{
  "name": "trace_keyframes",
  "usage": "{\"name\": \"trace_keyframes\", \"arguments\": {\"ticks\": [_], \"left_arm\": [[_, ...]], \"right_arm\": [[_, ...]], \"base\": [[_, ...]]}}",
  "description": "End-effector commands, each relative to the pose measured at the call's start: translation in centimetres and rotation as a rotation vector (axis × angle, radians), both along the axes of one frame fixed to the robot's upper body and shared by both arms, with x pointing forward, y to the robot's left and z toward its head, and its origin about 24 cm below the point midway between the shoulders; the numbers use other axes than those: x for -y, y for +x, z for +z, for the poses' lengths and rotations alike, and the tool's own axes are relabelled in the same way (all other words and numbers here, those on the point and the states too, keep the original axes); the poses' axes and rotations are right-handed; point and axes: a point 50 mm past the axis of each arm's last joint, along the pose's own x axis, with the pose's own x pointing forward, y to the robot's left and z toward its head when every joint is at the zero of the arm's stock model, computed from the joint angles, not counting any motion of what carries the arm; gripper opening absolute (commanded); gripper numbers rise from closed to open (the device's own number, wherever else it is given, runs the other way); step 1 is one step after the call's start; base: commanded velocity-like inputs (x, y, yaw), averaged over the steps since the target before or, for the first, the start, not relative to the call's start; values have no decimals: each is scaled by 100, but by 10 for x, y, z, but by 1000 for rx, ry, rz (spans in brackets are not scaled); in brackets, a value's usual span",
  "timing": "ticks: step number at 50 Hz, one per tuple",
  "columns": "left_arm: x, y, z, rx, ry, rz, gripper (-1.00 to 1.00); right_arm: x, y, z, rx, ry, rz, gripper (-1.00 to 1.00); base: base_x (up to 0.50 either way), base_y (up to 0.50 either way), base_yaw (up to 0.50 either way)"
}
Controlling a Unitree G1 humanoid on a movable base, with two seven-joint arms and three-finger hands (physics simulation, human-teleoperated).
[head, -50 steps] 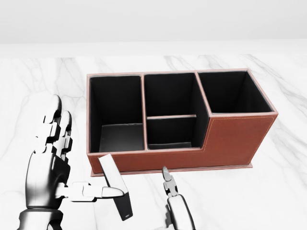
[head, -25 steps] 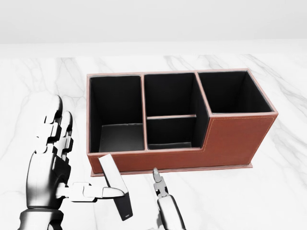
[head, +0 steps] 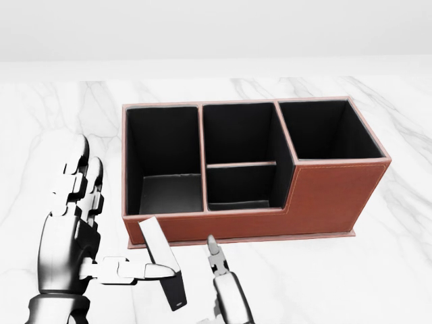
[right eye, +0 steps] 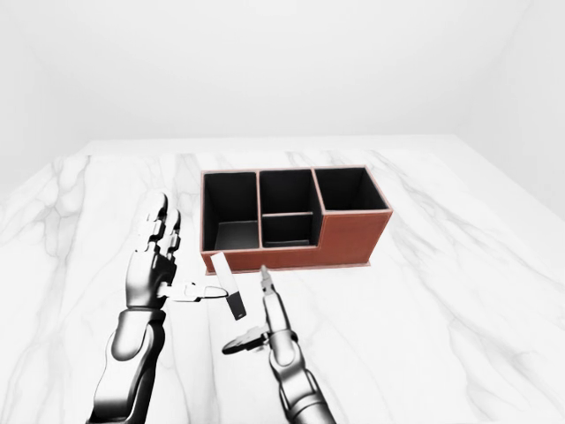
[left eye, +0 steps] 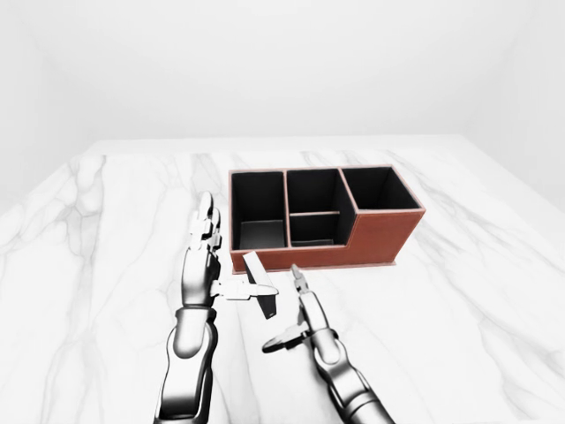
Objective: Pick up the book and place it in the right compartment of the caddy.
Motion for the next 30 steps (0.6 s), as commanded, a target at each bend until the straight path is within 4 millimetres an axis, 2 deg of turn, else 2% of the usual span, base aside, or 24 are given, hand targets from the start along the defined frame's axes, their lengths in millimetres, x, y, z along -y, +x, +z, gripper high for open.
{"name": "trace_keyframes", "arguments": {"ticks": [1,21,30], "left_arm": [[-1,-1,-2,-8,-11,-7,100],[-1,0,-4,-17,-11,-11,100],[0,-1,-2,-9,-11,-12,100]], "right_arm": [[-3,4,3,7,6,1,100],[-14,10,20,80,35,21,100],[-17,13,22,83,36,24,100]], "base": [[0,0,0],[0,0,0],[0,0,0]]}}
